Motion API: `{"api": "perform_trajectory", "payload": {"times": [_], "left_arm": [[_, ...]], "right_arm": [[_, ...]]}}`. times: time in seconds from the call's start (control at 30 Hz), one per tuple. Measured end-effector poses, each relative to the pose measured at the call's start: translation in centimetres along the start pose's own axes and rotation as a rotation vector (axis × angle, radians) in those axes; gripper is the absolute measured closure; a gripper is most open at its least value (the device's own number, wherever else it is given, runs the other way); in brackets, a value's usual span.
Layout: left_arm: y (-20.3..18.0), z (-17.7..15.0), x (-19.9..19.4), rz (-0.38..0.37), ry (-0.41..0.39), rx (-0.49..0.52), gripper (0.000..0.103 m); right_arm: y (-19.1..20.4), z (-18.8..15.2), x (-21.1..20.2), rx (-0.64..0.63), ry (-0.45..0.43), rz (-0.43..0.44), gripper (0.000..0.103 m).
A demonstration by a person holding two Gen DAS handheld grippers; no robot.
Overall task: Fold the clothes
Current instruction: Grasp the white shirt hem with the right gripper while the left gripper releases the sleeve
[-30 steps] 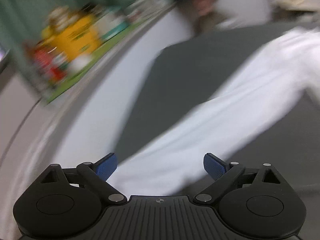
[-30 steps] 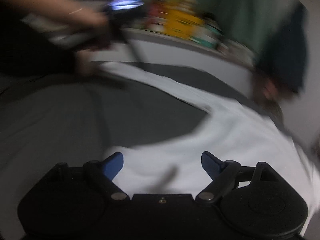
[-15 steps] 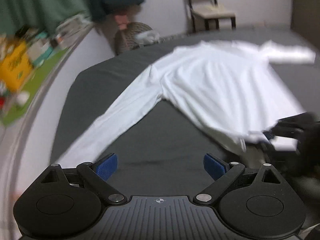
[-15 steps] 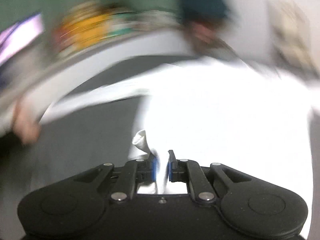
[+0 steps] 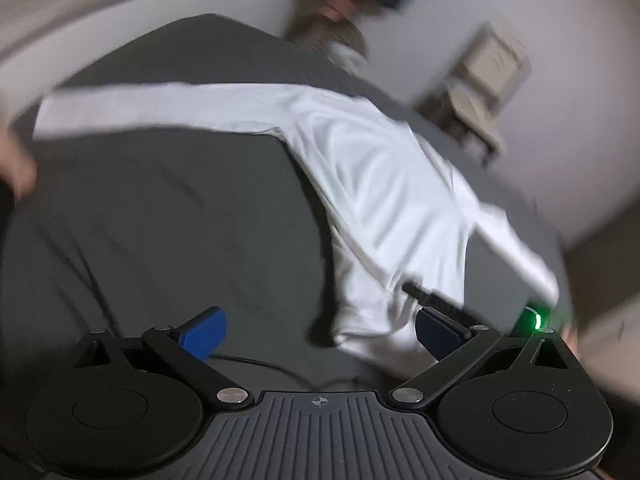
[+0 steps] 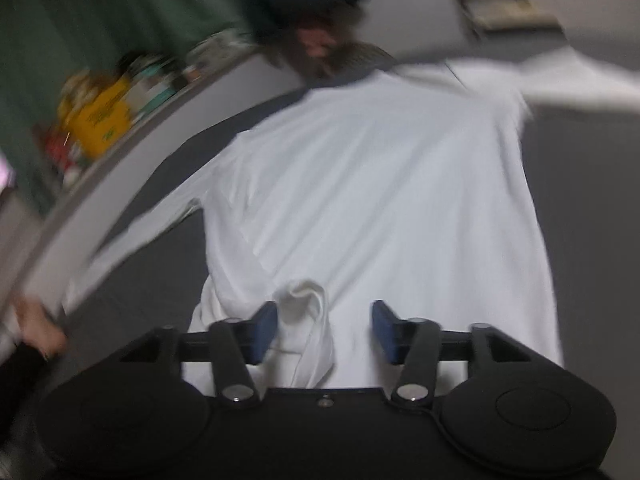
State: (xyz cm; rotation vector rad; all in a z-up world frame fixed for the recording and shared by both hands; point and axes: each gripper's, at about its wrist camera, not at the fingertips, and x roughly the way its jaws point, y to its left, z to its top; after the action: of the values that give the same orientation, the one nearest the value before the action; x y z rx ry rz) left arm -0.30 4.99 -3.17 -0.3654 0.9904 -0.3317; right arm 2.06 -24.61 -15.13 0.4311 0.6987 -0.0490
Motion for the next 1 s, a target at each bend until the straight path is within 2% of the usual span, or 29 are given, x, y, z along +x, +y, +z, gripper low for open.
{"api": "perform_trajectory", "payload": {"times": [0.13, 0.23, 0.3, 0.37, 0.43, 0.53, 0.6, 0.63, 0.73, 0.8, 0.83, 0.87, 0.9, 1.0], "left_arm": [[-1.2, -0.6, -5.2, -0.104, -0.054, -0.08, 0.001], [-2.2, -1.1, -9.1, -0.183, -0.095, -0.14, 0.001], [-2.8, -1.5, -11.7, -0.235, -0.122, -0.18, 0.001], [-3.4, -1.8, -14.4, -0.287, -0.15, -0.22, 0.001], [-4.0, -2.0, -17.0, -0.333, -0.179, -0.259, 0.001], [-3.9, -1.5, -21.3, -0.313, -0.247, -0.295, 0.001], [-3.4, -1.5, -23.2, -0.277, -0.305, -0.302, 0.001], [-2.9, -1.8, -23.2, -0.246, -0.331, -0.299, 0.001], [-0.7, -2.6, -20.1, -0.157, -0.329, -0.296, 0.001], [1.7, -3.3, -16.2, -0.155, -0.291, -0.356, 0.001], [2.8, -3.5, -14.3, -0.147, -0.276, -0.382, 0.001], [3.6, -2.9, -12.8, -0.108, -0.281, -0.389, 0.001], [4.3, -2.4, -11.3, -0.07, -0.286, -0.396, 0.001], [6.4, -0.9, -6.7, 0.047, -0.3, -0.417, 0.001]], "right_arm": [[2.3, 1.1, -0.1, -0.241, -0.025, -0.027, 0.046], [4.3, 1.4, 0.6, -0.427, 0.027, -0.017, 0.048], [5.1, 1.2, 1.1, -0.501, 0.061, -0.015, 0.063], [5.1, 1.3, 1.4, -0.489, 0.072, -0.01, 0.065], [4.7, 1.7, 1.5, -0.435, 0.08, 0.01, 0.072], [3.3, 2.7, 1.3, -0.295, 0.087, 0.072, 0.093], [2.7, 3.2, 0.5, -0.205, 0.059, 0.131, 0.095], [2.8, 3.4, -0.2, -0.165, 0.031, 0.17, 0.095], [4.9, 3.8, -2.1, -0.044, -0.037, 0.336, 0.096], [8.3, 3.5, -2.6, -0.016, -0.034, 0.476, 0.096], [10.4, 3.0, -2.0, -0.019, -0.011, 0.516, 0.096], [12.5, 2.5, -1.5, -0.021, 0.011, 0.556, 0.096], [14.3, 2.0, -0.8, -0.025, 0.035, 0.584, 0.096], [17.1, -0.5, 2.6, -0.066, 0.128, 0.534, 0.096]]}}
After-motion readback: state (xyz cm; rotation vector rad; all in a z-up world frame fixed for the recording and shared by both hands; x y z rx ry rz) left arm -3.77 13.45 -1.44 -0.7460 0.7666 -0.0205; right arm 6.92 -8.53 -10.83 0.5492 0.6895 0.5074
